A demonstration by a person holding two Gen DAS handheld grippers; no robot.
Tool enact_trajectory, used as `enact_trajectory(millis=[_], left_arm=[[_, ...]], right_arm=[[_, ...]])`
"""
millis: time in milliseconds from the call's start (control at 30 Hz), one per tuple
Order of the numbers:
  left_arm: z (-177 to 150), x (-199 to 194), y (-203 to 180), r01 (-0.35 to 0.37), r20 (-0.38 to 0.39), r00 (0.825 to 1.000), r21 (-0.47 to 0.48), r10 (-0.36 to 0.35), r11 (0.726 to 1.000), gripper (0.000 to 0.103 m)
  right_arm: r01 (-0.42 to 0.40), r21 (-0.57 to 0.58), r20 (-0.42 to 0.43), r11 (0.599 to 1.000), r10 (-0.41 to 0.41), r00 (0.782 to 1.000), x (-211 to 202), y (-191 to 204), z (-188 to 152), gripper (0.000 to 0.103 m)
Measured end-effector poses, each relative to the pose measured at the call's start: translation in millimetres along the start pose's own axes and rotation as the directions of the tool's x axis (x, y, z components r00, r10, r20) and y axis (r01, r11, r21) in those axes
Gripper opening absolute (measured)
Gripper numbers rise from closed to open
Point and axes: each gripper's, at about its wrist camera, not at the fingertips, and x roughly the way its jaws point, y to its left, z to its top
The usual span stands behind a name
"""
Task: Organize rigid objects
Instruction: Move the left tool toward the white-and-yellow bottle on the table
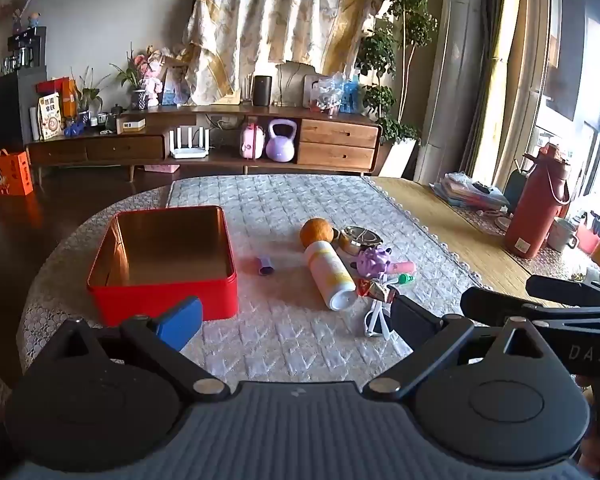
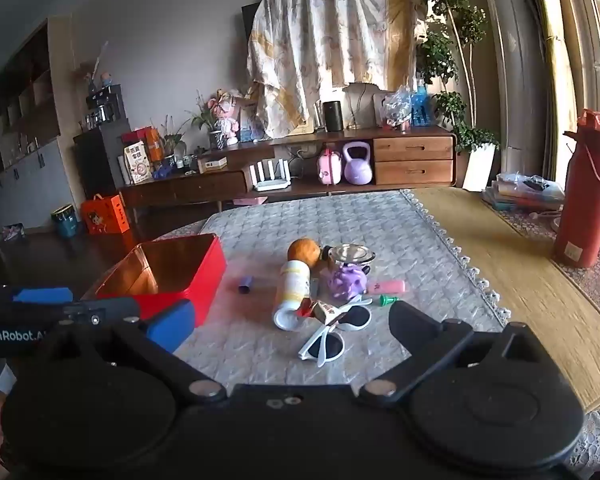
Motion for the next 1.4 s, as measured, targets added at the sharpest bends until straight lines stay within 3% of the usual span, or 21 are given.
enact_trajectory(millis=[1400], left_arm=[[-4, 12, 7, 0.008, -0.038, 0.999, -0.028, -0.009, 1.000, 0.101]], right_arm=[[-0.020, -0.014, -0.003, 1.000, 0.020, 1.000, -1, 4, -1, 0.100]])
